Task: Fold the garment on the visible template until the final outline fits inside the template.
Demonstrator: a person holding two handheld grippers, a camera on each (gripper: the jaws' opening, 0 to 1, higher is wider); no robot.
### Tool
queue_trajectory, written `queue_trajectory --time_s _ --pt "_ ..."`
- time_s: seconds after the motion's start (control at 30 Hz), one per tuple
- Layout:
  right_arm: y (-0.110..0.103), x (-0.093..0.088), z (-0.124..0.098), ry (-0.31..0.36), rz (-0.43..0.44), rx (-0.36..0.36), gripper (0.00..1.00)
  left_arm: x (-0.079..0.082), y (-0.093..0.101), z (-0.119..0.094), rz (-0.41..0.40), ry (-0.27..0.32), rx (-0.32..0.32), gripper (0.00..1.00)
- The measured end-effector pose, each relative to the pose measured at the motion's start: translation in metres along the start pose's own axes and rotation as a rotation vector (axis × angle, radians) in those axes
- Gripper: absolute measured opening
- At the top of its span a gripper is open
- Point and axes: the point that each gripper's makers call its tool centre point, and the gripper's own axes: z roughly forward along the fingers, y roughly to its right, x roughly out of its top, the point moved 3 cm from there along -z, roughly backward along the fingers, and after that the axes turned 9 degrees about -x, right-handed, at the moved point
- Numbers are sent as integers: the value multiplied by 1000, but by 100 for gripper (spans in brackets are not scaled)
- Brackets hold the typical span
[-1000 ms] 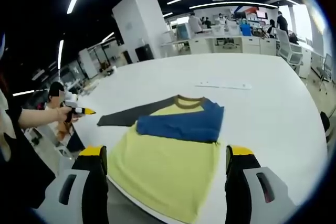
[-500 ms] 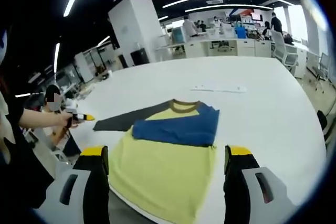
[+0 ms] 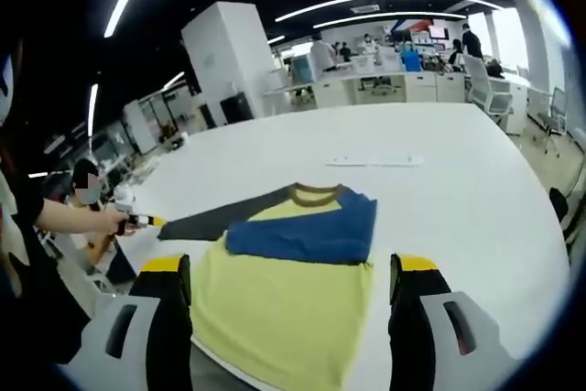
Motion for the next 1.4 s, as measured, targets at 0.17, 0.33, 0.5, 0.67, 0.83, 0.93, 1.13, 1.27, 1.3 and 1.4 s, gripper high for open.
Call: queue_trajectory --time_s 0.17,0.33,0.5,0.67,0.83,0.93,1.13,1.27,1.3,1.4 --pt "0 -1 2 -6 1 -4 90 1 -3 -1 5 -6 13 31" --pt "-1 -3 3 -12 3 -4 90 -2 -16 2 13 -11 7 27" --pt "-2 -3 3 -15 7 -3 90 -4 -30 6 36 -24 11 15" --pt "-3 -3 4 -18 4 -1 90 -5 -30 8 70 -40 22 11" --pt "-4 -1 6 -17 2 3 90 -5 -25 7 108 -70 63 0" --pt "-5 0 6 -16 1 6 90 -4 -20 4 108 -74 73 0" --pt "-2 0 3 -12 9 0 89 -3 -12 1 112 -92 95 0" --pt "-1 0 1 -8 7 -2 89 2 -3 -3 100 -65 115 0" --pt "-1 0 1 -9 6 -2 89 6 3 -4 85 -35 101 0" --pt "-1 0 -1 -11 -1 -2 90 13 10 -8 73 -6 98 0"
